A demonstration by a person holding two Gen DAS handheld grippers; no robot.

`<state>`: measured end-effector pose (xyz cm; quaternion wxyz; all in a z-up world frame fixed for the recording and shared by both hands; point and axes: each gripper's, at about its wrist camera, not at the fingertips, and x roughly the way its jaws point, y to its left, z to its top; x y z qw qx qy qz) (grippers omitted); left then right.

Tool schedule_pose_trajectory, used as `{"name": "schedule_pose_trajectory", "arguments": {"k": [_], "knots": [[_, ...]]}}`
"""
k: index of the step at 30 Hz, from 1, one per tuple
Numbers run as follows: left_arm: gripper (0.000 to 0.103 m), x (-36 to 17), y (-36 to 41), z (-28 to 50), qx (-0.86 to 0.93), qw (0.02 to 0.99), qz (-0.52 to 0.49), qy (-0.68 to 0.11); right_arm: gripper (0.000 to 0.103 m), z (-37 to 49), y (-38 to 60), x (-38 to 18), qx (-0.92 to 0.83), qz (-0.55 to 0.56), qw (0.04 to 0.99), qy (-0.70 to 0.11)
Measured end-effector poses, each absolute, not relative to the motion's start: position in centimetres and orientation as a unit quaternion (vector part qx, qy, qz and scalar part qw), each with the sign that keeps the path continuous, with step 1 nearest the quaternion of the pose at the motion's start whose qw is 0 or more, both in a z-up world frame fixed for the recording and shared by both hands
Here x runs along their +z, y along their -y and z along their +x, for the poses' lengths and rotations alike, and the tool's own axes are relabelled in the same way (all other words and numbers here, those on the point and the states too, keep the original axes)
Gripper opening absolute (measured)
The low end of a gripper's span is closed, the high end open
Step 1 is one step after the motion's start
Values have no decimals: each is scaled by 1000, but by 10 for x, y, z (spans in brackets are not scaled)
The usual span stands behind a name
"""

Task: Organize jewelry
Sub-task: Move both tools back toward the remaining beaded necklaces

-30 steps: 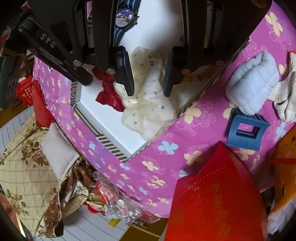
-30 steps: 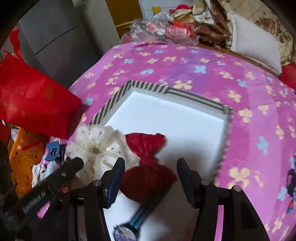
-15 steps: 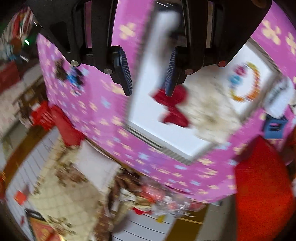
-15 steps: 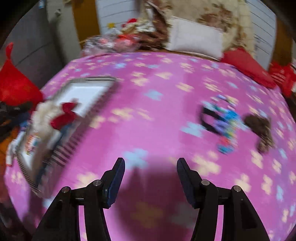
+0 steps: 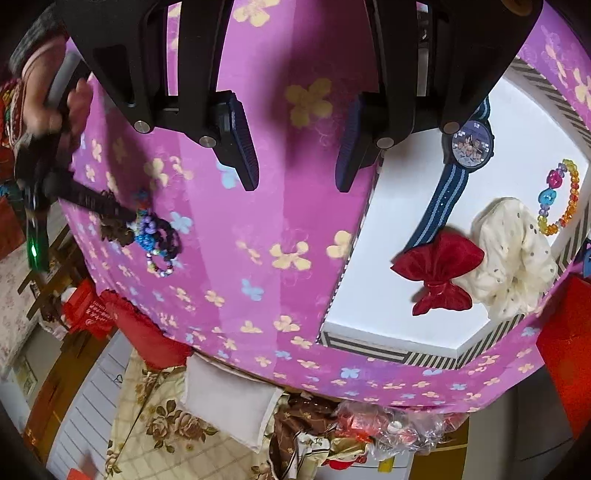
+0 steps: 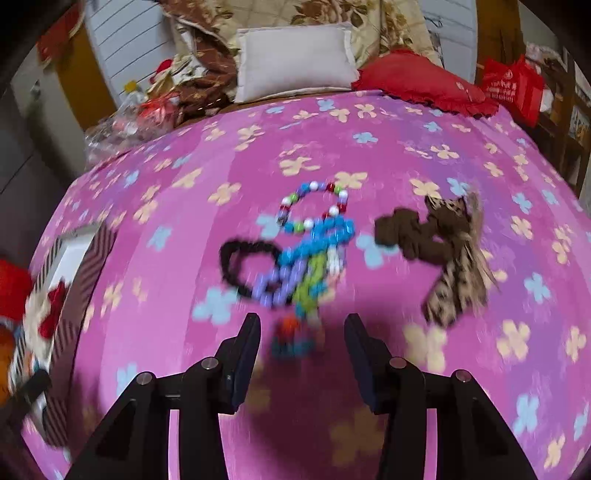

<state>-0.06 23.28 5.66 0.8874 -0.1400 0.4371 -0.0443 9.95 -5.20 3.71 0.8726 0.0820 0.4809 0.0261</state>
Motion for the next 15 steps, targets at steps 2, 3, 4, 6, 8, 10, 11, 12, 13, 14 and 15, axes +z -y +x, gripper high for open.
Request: {"name": "schedule_pose_trajectory", "arguments": {"k": [2,3,4,6,8,10,11,12,13,14,15], "knots": [[42,54,-233,1,-44,888,-138,-436,46,120,52,31,18,90,867,-490],[42,53,-232,2,-45,888,-136,-436,46,128,53,29,14,94,865,-492],[42,52,-231,2,-46,889,-134,-436,46,135,54,26,8,98,863,-495],[42,51,-230,3,-47,889,-130,-437,37,146,56,20,-1,113,857,-503],[42,49,-229,4,-47,888,-128,-439,26,147,57,17,5,126,851,-510],[42,48,-229,6,-47,887,-127,-442,21,140,56,18,24,138,845,-516],[42,47,-229,6,-48,886,-127,-444,21,132,55,18,39,142,841,-521],[42,46,-229,6,-48,885,-127,-445,21,123,52,18,51,141,838,-525],[42,45,-229,7,-48,884,-127,-447,21,113,49,19,66,139,835,-528],[42,44,-229,7,-47,883,-127,-448,21,98,45,21,86,133,832,-531],[42,44,-229,7,-46,883,-128,-450,21,85,42,22,102,128,830,-533]]}}
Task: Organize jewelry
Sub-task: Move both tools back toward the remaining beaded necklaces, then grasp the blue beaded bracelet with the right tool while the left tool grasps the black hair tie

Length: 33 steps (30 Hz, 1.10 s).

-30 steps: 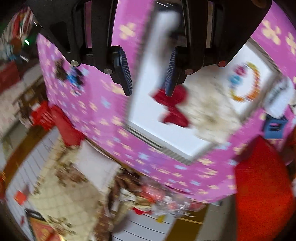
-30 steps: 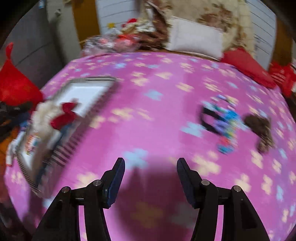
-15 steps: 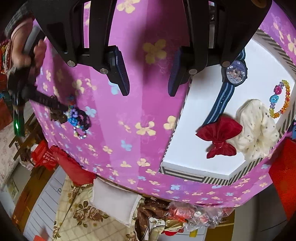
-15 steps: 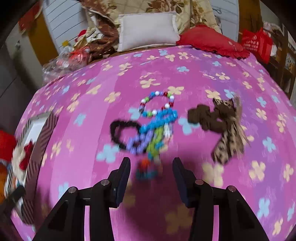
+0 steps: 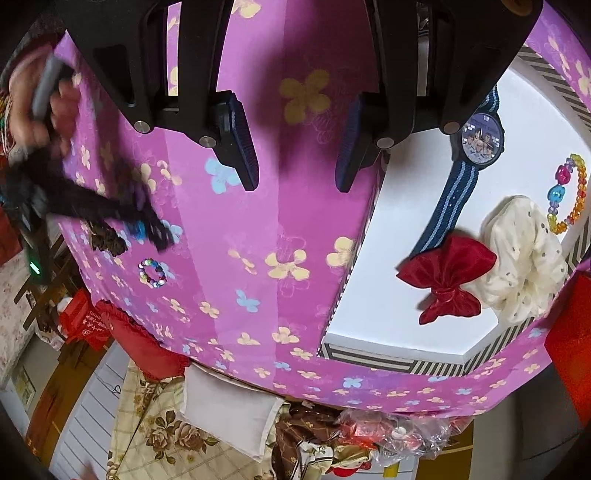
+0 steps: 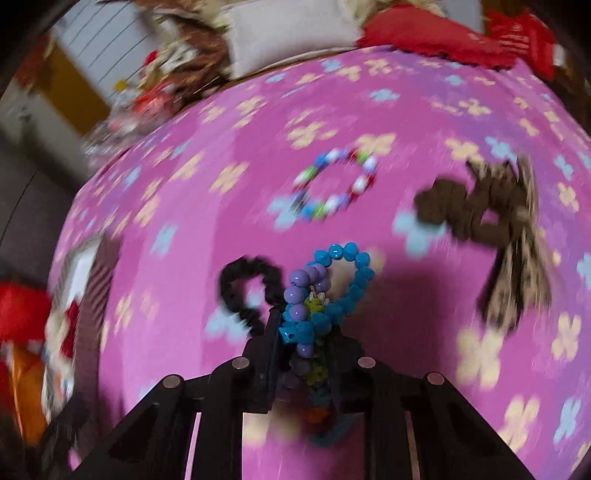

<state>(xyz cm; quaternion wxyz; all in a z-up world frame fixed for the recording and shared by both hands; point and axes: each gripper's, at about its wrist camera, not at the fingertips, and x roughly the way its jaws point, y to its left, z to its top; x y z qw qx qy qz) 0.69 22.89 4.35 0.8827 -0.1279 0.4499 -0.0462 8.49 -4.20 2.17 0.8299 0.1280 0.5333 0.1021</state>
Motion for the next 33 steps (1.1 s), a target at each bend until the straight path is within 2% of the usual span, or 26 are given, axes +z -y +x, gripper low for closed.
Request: {"name": "schedule_pose_trajectory", "arguments": {"k": [5,9,15,23,27,30,33], "knots": [[42,42,-229,7,-51,879,-132,-456,21,15,38,26,171,133,814,-538],[42,42,-223,4,-58,878,-127,-457,21,-7,54,31,99,93,853,-503],[42,44,-202,-1,-74,881,-102,-456,21,-12,89,38,33,82,871,-484],[42,28,-177,-2,-119,865,-108,-476,22,-7,111,31,69,106,867,-481],[42,26,-167,5,-123,857,-122,-486,27,7,114,18,81,100,863,-489],[42,28,-155,16,-129,853,-123,-490,34,13,116,16,92,101,866,-481],[42,29,-139,33,-135,847,-122,-500,35,18,115,16,94,93,870,-476]]}}
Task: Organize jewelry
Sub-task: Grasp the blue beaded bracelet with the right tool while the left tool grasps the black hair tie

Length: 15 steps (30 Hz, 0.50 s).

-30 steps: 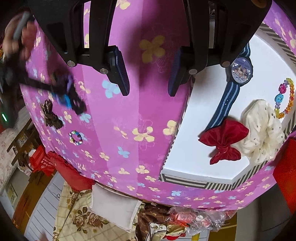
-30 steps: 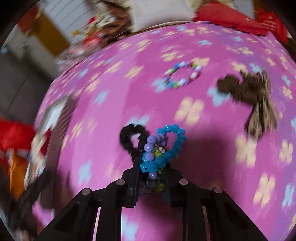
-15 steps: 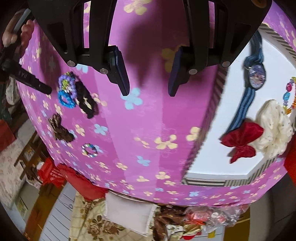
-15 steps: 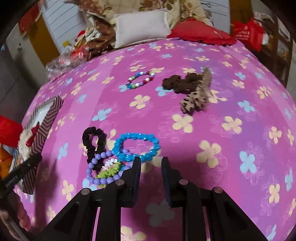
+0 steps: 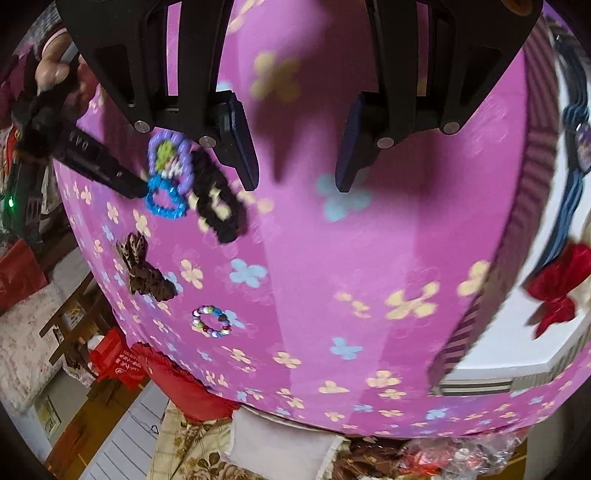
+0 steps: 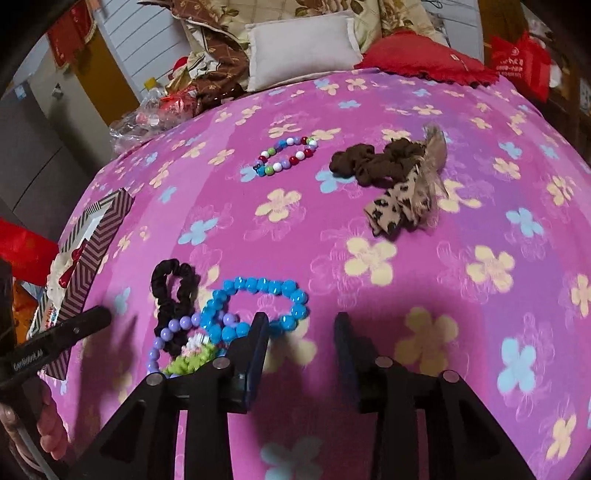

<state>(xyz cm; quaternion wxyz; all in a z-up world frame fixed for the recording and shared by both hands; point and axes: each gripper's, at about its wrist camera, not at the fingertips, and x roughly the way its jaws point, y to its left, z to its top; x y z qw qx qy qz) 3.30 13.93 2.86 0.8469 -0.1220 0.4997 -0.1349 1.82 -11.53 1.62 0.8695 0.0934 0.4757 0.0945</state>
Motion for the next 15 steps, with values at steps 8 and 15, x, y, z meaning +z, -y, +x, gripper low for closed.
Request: {"name": "schedule_pose_trajectory", "arguments": {"k": [8,15], "knots": [[42,22,-100,69,-172,832,-109,-517,35,25,106,16,123,80,869,-472],[42,20,-89,75,-179,836,-92,-510,35,27,86,14,115,15,880,-461]]}}
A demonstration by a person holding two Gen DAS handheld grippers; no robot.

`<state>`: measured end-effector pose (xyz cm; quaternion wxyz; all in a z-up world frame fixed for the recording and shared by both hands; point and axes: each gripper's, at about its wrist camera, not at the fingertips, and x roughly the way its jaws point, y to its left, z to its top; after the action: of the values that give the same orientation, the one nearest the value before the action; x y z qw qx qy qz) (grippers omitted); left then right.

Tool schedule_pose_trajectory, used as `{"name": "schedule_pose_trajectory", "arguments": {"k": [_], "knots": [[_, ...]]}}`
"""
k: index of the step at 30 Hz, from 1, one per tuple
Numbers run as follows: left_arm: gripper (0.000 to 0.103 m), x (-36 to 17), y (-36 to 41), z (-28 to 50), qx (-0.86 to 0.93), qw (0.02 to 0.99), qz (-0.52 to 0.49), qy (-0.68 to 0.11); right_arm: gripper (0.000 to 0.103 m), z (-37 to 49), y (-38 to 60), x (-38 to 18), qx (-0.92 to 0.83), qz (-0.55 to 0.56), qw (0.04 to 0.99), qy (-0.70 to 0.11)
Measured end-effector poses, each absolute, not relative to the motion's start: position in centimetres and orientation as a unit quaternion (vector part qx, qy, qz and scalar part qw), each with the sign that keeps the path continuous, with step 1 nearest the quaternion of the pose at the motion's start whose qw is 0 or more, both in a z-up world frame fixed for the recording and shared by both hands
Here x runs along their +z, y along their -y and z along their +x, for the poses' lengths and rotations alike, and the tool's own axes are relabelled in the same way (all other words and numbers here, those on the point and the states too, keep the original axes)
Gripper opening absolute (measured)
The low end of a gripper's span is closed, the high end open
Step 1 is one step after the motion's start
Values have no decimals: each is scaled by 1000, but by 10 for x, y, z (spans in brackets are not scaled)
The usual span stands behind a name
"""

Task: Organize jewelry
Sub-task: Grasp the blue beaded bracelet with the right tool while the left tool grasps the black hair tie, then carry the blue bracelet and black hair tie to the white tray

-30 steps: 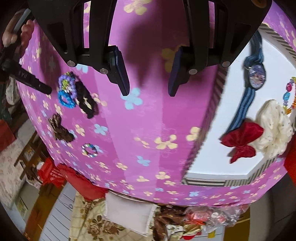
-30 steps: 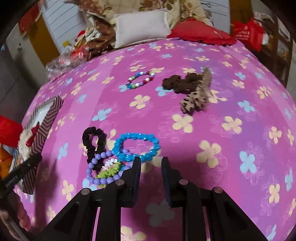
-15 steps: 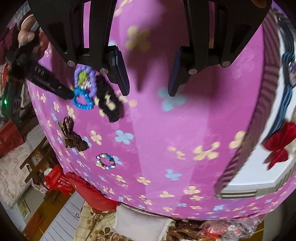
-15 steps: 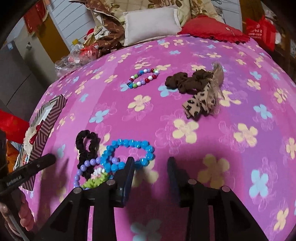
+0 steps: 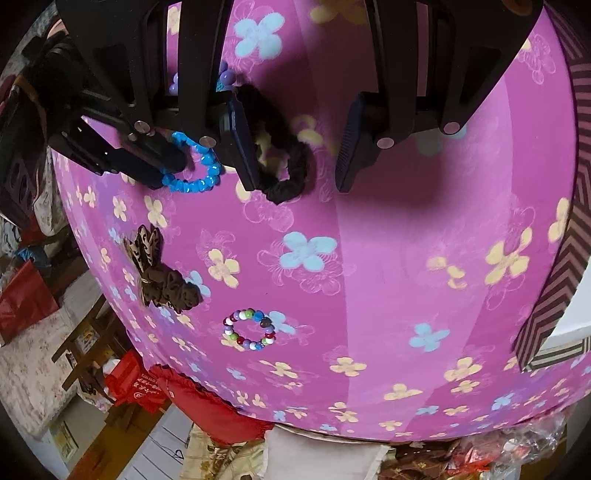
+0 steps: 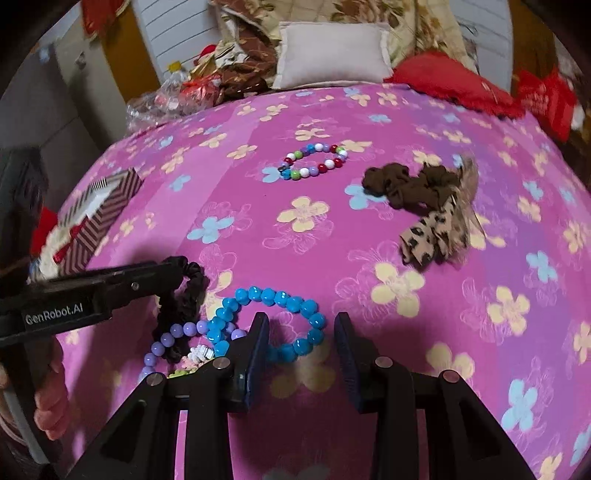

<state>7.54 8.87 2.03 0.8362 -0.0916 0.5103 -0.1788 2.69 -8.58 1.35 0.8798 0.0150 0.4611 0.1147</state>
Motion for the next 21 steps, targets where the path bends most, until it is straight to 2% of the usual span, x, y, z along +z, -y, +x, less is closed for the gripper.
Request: {"name": "schedule_pose_trajectory", "arguments": {"k": [2,3,4,5,7,11,21], "knots": [[42,20,-85,76,-179,839,-86,-507,35,27,79,12,110,-6,884,-455],[39,20,-83,75,-179,840,-83,-506,35,26,77,12,106,-15,885,-453],[19,19,-79,73,-176,842,-72,-504,30,26,75,11,102,-24,886,-452],[8,18,-75,72,-172,842,-60,-508,27,25,72,11,97,-34,887,-450],[3,18,-71,68,-168,846,-45,-505,10,24,68,12,100,-40,886,-451],[3,23,-73,59,-168,847,-38,-503,8,22,69,17,100,-30,884,-455],[3,94,-137,12,-159,881,-97,-435,8,5,70,74,118,24,900,-418]]}}
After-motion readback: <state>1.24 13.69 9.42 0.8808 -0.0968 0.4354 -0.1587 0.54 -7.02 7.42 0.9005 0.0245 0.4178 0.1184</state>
